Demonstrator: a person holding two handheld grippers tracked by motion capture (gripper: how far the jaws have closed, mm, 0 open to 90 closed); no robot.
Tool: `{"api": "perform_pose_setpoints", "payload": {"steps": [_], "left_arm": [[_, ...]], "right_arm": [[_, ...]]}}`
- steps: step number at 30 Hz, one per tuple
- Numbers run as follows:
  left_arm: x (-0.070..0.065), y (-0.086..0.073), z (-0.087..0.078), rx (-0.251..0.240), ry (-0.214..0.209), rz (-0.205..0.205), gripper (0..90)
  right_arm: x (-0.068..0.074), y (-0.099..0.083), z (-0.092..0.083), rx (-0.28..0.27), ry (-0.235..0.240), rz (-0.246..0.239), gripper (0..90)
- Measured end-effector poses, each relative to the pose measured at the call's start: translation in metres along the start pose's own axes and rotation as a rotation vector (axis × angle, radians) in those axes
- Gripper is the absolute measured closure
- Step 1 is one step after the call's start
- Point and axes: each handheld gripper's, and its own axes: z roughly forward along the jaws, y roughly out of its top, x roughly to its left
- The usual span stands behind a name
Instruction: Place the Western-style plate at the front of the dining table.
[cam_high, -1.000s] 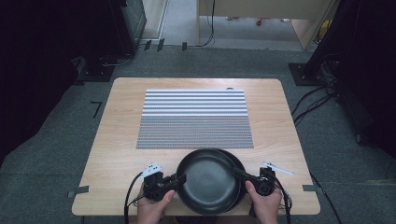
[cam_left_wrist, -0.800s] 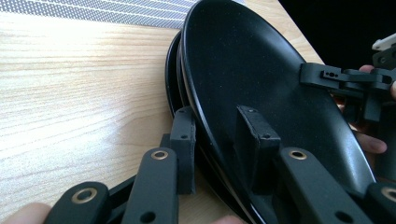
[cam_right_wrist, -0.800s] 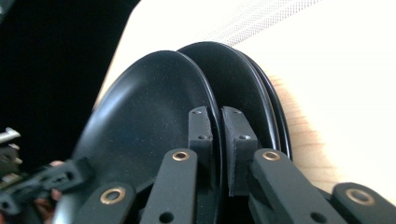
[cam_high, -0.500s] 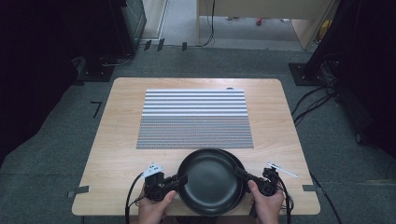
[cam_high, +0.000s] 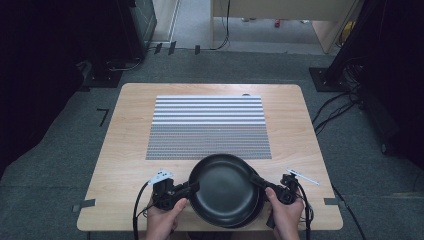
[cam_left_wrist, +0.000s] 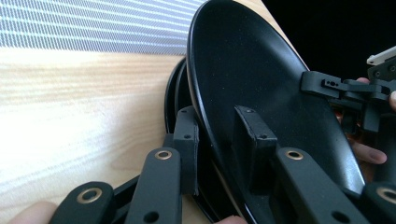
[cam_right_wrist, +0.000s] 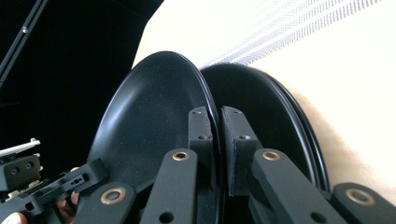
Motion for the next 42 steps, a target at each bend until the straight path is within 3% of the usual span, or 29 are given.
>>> {"api": "perform_pose_setpoints", "payload": {"steps": [11, 20, 25, 34, 40, 42], "left_arm": [[0.006, 0.025, 0.000, -0.021, 0.004, -0.023, 72.7], [0.021, 0.053, 0.006, -0.044, -0.006, -0.067, 73.3], [0.028, 0.071, 0.008, -0.055, 0.005, -0.071, 73.5], [0.046, 0.096, 0.019, -0.056, 0.020, -0.097, 73.5], [0.059, 0.108, 0.029, -0.038, 0.035, -0.124, 73.5], [0.061, 0.112, 0.032, -0.039, 0.047, -0.124, 73.6]], "right_arm": [[0.013, 0.028, 0.016, 0.008, 0.004, -0.044, 83.1], [0.032, 0.065, 0.036, 0.012, -0.001, -0.097, 82.2], [0.039, 0.081, 0.050, 0.021, -0.003, -0.108, 82.1], [0.046, 0.106, 0.076, 0.023, -0.015, -0.124, 81.7], [0.047, 0.118, 0.094, 0.032, -0.051, -0.147, 81.4], [0.044, 0.123, 0.103, 0.036, -0.057, -0.130, 80.9]]}}
